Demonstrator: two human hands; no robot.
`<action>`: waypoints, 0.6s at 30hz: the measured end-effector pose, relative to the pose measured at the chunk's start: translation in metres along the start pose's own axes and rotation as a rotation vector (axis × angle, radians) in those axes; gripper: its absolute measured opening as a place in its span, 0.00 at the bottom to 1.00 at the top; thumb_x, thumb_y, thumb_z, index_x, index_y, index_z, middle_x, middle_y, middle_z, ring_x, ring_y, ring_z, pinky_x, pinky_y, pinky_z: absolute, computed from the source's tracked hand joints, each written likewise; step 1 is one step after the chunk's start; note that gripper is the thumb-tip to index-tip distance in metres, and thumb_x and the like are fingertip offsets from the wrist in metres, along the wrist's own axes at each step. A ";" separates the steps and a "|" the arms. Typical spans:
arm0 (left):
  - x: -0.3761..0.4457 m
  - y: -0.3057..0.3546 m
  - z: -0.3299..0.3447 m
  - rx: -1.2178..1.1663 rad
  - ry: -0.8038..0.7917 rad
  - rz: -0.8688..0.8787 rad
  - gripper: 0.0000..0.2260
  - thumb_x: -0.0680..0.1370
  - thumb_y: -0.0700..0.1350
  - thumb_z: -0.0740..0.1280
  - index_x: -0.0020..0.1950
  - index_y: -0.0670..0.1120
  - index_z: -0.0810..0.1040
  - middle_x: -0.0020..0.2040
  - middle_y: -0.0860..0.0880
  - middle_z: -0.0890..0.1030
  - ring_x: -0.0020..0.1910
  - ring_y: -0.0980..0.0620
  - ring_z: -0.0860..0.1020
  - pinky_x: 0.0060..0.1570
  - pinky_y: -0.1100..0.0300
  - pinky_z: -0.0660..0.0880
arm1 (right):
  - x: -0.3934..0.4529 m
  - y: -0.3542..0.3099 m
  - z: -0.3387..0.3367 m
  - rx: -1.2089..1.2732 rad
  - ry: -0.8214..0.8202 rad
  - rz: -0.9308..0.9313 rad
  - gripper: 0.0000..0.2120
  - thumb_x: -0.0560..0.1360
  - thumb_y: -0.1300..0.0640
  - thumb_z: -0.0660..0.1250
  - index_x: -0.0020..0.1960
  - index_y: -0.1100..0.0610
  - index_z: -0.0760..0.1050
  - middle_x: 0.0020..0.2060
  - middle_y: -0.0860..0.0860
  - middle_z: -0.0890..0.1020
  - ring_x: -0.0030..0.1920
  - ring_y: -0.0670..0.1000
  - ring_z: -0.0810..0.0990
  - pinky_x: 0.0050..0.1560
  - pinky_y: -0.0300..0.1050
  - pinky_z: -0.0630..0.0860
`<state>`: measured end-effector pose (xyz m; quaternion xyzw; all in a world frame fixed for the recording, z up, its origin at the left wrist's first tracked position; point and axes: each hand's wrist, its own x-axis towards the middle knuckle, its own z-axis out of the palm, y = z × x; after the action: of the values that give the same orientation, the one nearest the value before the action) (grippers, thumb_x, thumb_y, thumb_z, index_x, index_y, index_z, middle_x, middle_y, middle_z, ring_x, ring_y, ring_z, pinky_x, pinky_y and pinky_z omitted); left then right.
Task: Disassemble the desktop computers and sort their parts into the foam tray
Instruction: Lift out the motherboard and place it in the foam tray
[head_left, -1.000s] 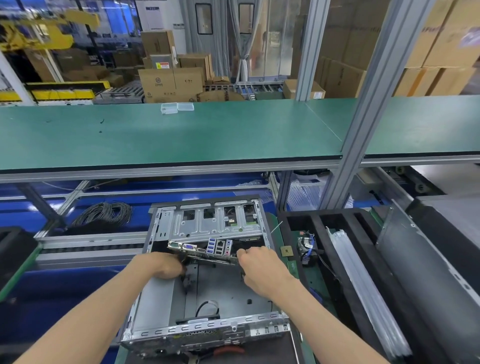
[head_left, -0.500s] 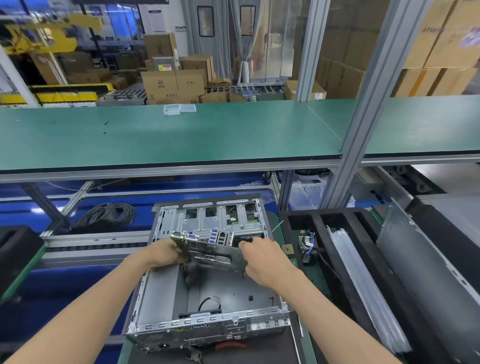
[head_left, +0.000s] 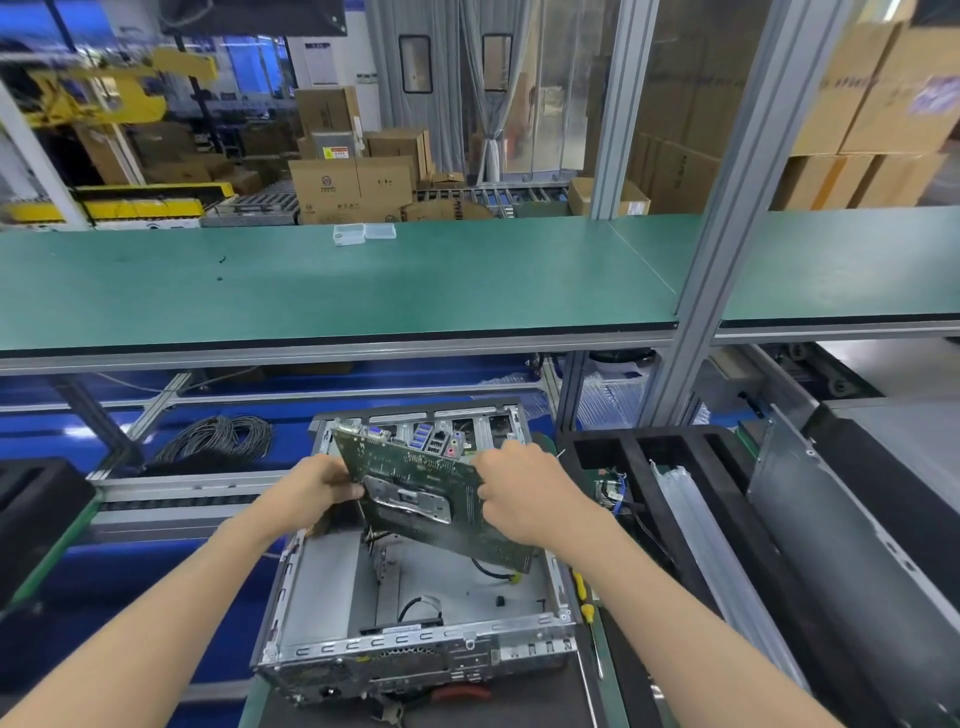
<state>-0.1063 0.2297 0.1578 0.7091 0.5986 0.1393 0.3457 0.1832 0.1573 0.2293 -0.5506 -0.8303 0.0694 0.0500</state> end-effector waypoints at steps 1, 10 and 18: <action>0.000 0.005 -0.003 0.004 0.031 0.010 0.07 0.80 0.42 0.69 0.47 0.54 0.84 0.46 0.58 0.86 0.49 0.59 0.83 0.51 0.60 0.74 | -0.001 0.000 -0.006 -0.001 0.013 0.010 0.04 0.79 0.59 0.61 0.51 0.60 0.71 0.37 0.51 0.65 0.41 0.59 0.70 0.39 0.49 0.64; 0.009 0.081 -0.019 -0.108 0.250 0.286 0.16 0.82 0.38 0.64 0.55 0.61 0.80 0.50 0.67 0.84 0.53 0.66 0.80 0.55 0.62 0.73 | -0.022 0.025 -0.066 0.057 0.126 0.094 0.07 0.80 0.58 0.61 0.43 0.57 0.67 0.38 0.52 0.70 0.45 0.60 0.72 0.39 0.50 0.66; 0.042 0.158 0.006 -0.083 0.313 0.371 0.11 0.82 0.39 0.65 0.58 0.54 0.80 0.51 0.54 0.84 0.49 0.54 0.80 0.47 0.58 0.74 | -0.059 0.068 -0.099 0.038 0.245 0.236 0.17 0.80 0.58 0.62 0.37 0.52 0.57 0.35 0.51 0.66 0.44 0.60 0.70 0.39 0.51 0.62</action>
<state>0.0266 0.2601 0.2488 0.7618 0.4980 0.3332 0.2461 0.2838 0.1349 0.3150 -0.6477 -0.7460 0.0230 0.1528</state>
